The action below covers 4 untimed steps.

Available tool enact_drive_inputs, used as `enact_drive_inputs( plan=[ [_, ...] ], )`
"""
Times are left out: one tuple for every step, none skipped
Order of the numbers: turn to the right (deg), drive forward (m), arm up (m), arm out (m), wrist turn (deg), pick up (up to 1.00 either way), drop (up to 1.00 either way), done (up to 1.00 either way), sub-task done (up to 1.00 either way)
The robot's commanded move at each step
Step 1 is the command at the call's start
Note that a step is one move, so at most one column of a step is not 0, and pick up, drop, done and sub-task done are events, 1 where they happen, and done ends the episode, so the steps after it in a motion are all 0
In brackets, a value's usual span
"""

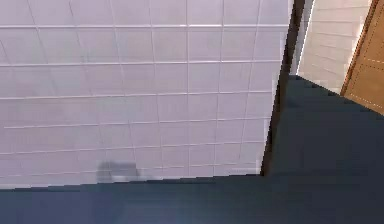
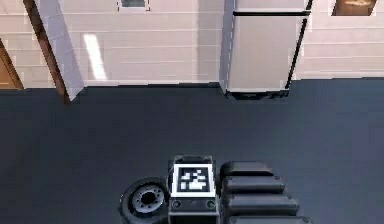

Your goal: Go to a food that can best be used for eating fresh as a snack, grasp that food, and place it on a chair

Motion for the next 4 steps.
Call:
enact_drive_inputs(
  plan=[
    [45.0,0.0,0.0,0.0,0.0,0.0,0.0,0.0,0.0],
    [36.0,0.0,0.0,0.0,0.0,0.0,0.0,0.0,0.0],
    [-45.0,0.0,0.0,0.0,0.0,0.0,0.0,0.0,0.0],
    [-45.0,0.0,0.0,0.0,0.0,0.0,0.0,0.0,0.0]
  ],
)
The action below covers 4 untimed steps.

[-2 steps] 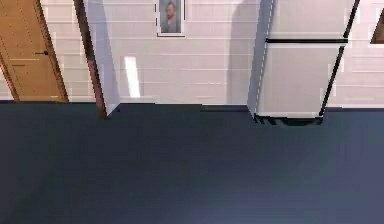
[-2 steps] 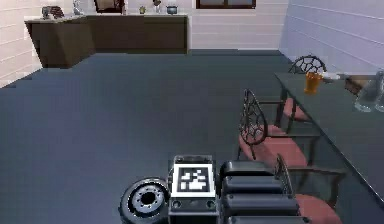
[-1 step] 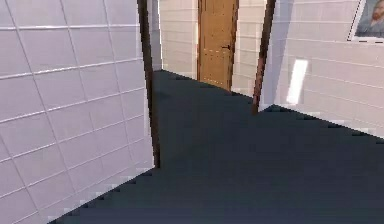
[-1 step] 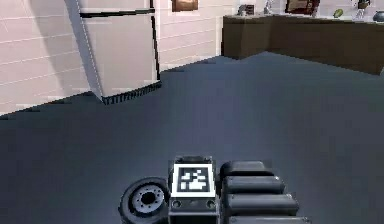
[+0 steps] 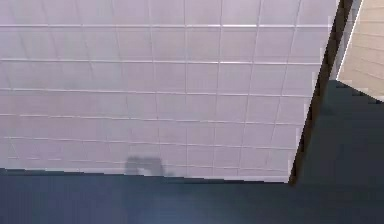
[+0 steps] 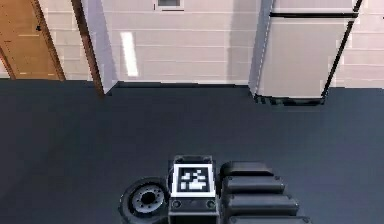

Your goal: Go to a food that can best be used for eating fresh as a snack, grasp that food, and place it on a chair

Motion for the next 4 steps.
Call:
enact_drive_inputs(
  plan=[
    [-39.0,0.0,0.0,0.0,0.0,0.0,0.0,0.0,0.0],
    [-3.0,0.0,0.0,0.0,0.0,0.0,0.0,0.0,0.0],
    [45.0,0.0,0.0,0.0,0.0,0.0,0.0,0.0,0.0],
    [45.0,0.0,0.0,0.0,0.0,0.0,0.0,0.0,0.0]
  ],
)
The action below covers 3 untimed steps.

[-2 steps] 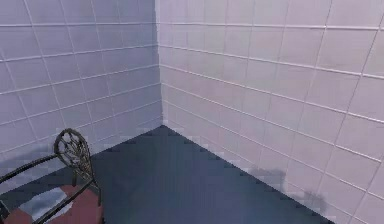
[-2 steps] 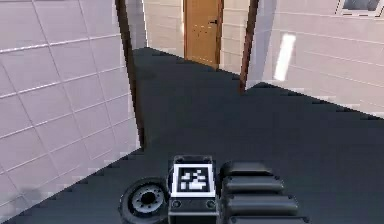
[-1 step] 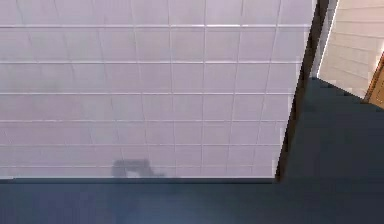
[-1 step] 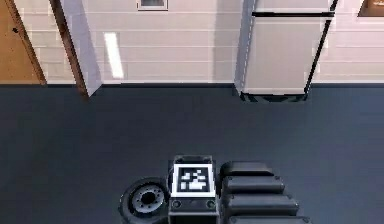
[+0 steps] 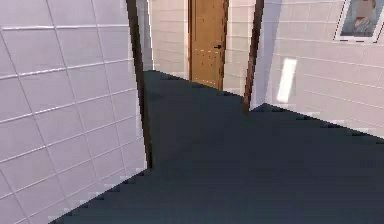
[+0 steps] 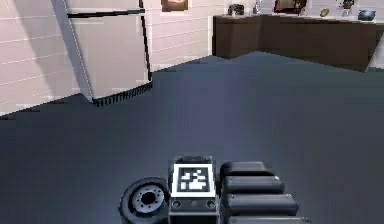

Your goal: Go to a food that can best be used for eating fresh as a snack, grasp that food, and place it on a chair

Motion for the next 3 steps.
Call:
enact_drive_inputs(
  plan=[
    [45.0,0.0,0.0,0.0,0.0,0.0,0.0,0.0,0.0],
    [3.0,0.0,0.0,0.0,0.0,0.0,0.0,0.0,0.0],
    [-45.0,0.0,0.0,0.0,0.0,0.0,0.0,0.0,0.0]
  ],
)
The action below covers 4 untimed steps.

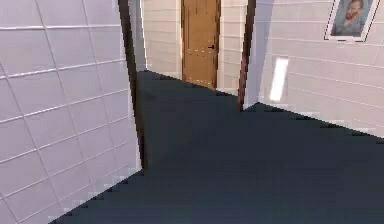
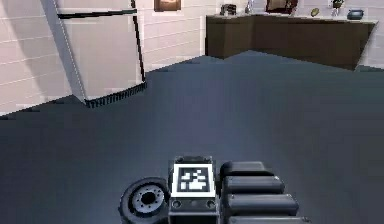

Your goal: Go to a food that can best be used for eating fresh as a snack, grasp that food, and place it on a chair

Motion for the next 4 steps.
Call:
enact_drive_inputs(
  plan=[
    [-45.0,0.0,0.0,0.0,0.0,0.0,0.0,0.0,0.0],
    [-45.0,0.0,0.0,0.0,0.0,0.0,0.0,0.0,0.0],
    [-9.0,0.0,0.0,0.0,0.0,0.0,0.0,0.0,0.0],
    [45.0,0.0,0.0,0.0,0.0,0.0,0.0,0.0,0.0]
  ],
)
